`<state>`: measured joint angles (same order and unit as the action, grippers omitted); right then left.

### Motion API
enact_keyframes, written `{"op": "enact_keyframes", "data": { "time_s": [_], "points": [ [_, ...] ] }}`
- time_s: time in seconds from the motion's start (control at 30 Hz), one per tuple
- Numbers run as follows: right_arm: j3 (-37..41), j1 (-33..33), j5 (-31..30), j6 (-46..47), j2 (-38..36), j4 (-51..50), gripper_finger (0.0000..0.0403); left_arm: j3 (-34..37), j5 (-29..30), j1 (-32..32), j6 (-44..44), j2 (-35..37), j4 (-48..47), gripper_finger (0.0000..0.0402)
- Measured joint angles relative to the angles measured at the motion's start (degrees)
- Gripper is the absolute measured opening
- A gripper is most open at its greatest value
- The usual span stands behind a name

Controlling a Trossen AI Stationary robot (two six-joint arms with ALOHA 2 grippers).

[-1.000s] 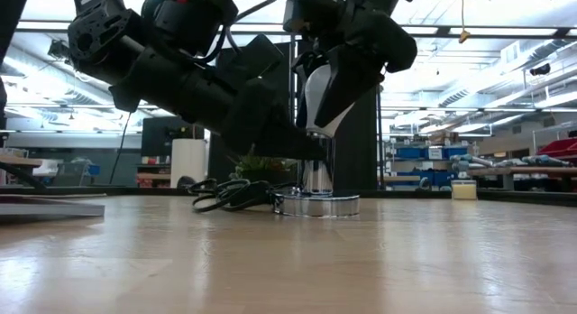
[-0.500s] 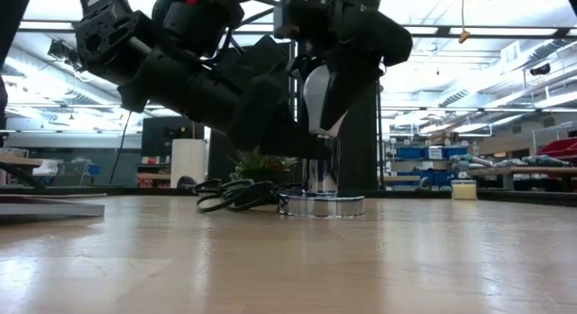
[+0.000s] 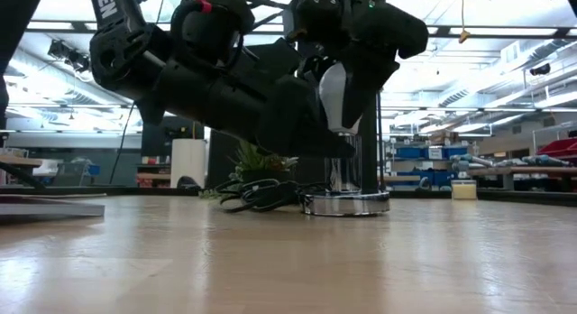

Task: Screw lightbulb
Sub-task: Insert the white lightbulb into the lamp socket

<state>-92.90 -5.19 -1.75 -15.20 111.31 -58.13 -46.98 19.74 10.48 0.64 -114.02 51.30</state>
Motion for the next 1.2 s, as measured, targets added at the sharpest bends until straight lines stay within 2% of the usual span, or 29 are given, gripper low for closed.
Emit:
{"op": "enact_keyframes", "data": {
  "time_s": [0.27,0.37,0.47,0.7,1.07,1.2],
  "points": [
    [0.0,-0.4,0.9,1.6,0.0,1.7,0.0268,0.0,0.3,0.1,1.1,0.0,0.0,0.0193],
    [0.0,-1.3,-2.7,1.8,0.2,3.1,0.0269,0.0,0.4,0.1,1.1,0.0,0.0,0.0193],
    [0.1,-1.4,-3.1,3.8,0.3,3.0,0.0269,0.0,0.4,0.1,1.3,0.0,0.0,0.0193],
    [0.1,-1.6,-3.6,17.7,0.2,2.7,0.0271,0.0,0.6,0.1,2.6,0.0,-0.2,0.0193],
    [0.1,-2.3,-10.3,44.4,0.2,1.8,0.027,0.0,2.5,0.1,3.0,0.0,-0.4,0.0193],
    [0.1,-2.3,-10.4,48.9,0.2,1.3,0.027,0.0,2.6,0.1,3.4,0.1,-0.5,0.0193]
  ]
}}
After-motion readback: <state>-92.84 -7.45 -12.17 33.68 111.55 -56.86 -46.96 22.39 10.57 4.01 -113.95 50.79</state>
